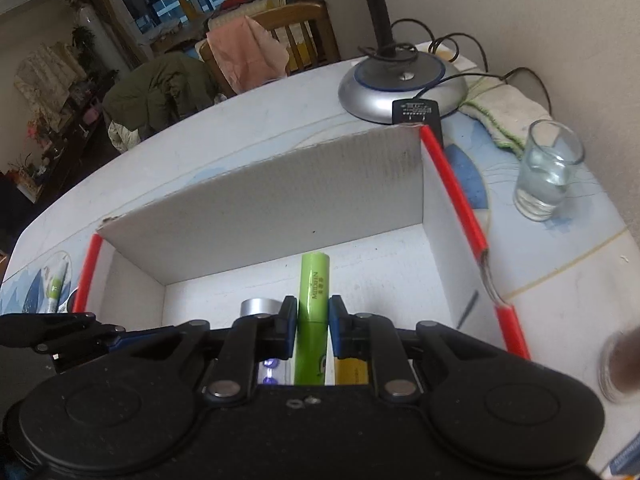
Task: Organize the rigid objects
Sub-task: 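Carry both items into the red box and open both tools to release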
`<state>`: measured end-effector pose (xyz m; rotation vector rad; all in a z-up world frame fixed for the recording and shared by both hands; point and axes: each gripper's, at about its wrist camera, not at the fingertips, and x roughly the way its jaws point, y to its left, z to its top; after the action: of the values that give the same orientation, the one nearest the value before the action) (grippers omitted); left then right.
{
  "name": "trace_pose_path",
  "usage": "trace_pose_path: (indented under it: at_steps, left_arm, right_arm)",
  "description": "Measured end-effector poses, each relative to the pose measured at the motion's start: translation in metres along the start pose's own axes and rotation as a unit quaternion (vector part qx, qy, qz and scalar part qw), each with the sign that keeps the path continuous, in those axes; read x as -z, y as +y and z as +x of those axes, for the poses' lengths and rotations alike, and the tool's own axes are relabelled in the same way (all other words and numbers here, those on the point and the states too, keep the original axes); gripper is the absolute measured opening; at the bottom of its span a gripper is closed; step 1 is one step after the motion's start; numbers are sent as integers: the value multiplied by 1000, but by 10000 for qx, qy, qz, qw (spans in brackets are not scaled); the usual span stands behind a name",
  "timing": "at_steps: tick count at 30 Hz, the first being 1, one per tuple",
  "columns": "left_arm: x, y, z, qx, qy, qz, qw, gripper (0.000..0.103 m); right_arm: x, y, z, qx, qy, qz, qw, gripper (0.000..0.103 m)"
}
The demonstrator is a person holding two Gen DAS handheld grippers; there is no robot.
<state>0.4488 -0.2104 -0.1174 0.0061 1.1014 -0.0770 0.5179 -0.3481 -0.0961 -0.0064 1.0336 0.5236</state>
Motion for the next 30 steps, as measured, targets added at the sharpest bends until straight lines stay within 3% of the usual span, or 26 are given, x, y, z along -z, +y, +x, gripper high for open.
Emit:
trace_pose_path:
  at_steps: [15,23,25,27,30]
  left_arm:
    - [-5,2,34,124,767,-96,9969,39]
    - [-8,-1,39,75,927,-8,9957,39]
    - [-9,-3,39,96,939,15,9955,42]
    - [-8,-4,37,77,909,13,9958,52]
    - [-7,-5,29,133,802,-1,9967,55]
  right_arm:
    - [-1,5,37,88,846,-340,9958,19]
    - [-1,1,31,49,749,-207,9970,30]
    - [-2,0,29,17,708,-171,9973,32]
    - [0,0,24,-13,635,-183,9978,36]
    - [1,0,19,-43,594,-181,9981,40]
